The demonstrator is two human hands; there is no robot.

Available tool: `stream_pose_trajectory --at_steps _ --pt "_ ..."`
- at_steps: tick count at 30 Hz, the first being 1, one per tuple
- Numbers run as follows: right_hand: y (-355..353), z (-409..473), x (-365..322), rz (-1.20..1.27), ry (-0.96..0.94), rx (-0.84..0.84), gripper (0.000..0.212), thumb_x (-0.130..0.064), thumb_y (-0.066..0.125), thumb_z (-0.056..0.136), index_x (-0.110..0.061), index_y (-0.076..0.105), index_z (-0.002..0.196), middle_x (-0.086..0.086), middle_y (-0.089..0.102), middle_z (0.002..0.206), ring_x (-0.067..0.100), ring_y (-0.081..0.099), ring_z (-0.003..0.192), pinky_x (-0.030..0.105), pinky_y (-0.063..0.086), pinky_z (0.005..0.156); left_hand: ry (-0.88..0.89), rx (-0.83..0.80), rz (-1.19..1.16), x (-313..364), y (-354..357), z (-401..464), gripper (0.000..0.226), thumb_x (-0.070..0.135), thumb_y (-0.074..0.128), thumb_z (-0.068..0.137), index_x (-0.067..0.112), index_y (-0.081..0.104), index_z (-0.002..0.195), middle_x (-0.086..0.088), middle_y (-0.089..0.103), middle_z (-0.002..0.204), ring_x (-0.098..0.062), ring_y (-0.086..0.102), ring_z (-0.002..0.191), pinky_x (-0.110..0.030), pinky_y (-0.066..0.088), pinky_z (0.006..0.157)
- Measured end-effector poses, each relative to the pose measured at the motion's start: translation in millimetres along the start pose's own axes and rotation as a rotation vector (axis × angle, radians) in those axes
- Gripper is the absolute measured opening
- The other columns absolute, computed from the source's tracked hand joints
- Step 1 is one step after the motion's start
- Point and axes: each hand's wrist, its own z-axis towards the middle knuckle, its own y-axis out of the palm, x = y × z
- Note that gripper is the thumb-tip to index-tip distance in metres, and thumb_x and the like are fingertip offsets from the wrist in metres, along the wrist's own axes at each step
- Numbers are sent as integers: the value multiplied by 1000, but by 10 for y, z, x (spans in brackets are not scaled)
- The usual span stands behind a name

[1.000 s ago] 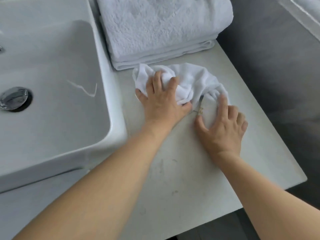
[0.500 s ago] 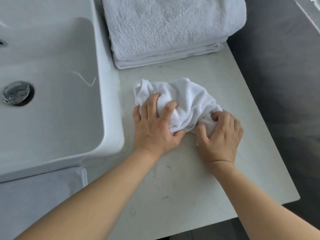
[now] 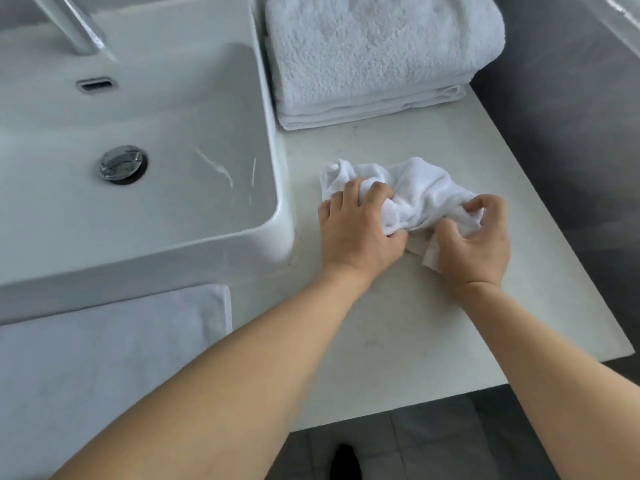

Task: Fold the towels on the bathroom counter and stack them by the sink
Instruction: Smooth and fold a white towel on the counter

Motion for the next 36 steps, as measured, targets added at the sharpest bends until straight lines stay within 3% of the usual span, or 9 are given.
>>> stream_pose_trajectory --at_steps 4,7,10,15,20,24,29,33,36 --pt "-172 -610 -207 401 123 110 25 -31 45 63 -43 40 84 -3 50 82 18 49 69 37 44 65 -29 129 -466 188 -498 -674 38 20 71 67 9 61 101 -5 60 100 -31 56 96 -40 49 79" --pt "-226 -1099 -556 574 91 95 32 -19 44 69 -35 38 96 -2 50 83 9 51 66 28 46 60 -59 118 -524 74 -1032 -968 39 27 65 66 17 58 102 2 59 99 -21 56 94 -30 48 76" --pt "-134 -1591 -933 664 58 22 43 -14 45 72 -29 40 112 -4 57 88 9 57 71 24 51 67 -70 32 -601 -287 -1564 -1205 35 29 65 66 31 54 99 10 60 96 -11 57 87 -21 43 69" --pt "318 -2508 -1529 639 -52 -142 41 -19 52 70 -20 53 111 -17 60 91 2 58 79 19 49 71 -104 18 -684 -1235 -2411 -1709 30 30 61 65 45 52 89 24 60 81 -2 57 74 -13 43 62" --pt "1045 -3469 -2194 617 -198 -308 41 -20 48 69 -34 50 107 -24 58 89 -1 56 77 15 46 69 -177 97 -739 -2448 -3307 -2158 29 31 59 65 39 58 93 16 63 83 -11 61 78 -25 49 66" --pt "1724 -4124 -2866 524 -312 -451 43 -19 49 72 -32 48 113 -20 59 89 8 57 77 33 52 67 -243 256 -702 -3382 -4059 -2443 25 26 62 66 43 58 84 19 63 78 -8 59 72 -25 48 61" --pt "2549 -4648 -3494 471 -384 -636 46 -22 53 74 -26 49 119 -9 62 101 22 61 93 52 52 81 -327 346 -555 -4357 -4762 -2628 24 30 62 69 45 55 86 23 62 80 -5 59 75 -27 46 66" --pt "3185 -4768 -3745 444 -357 -738 42 -21 54 74 -25 52 116 -13 65 101 11 62 95 39 53 83 -380 386 -501 -4938 -4892 -2505 21 28 61 70 37 55 89 8 64 95 -10 60 83 -24 46 68" --pt "3697 -4658 -3848 298 -320 -796 36 -32 50 75 -33 50 111 -20 64 96 -2 60 88 26 48 72 -441 362 -422 -5400 -4817 -2249 20 35 63 71 33 55 89 4 64 100 -9 61 87 -23 45 67"
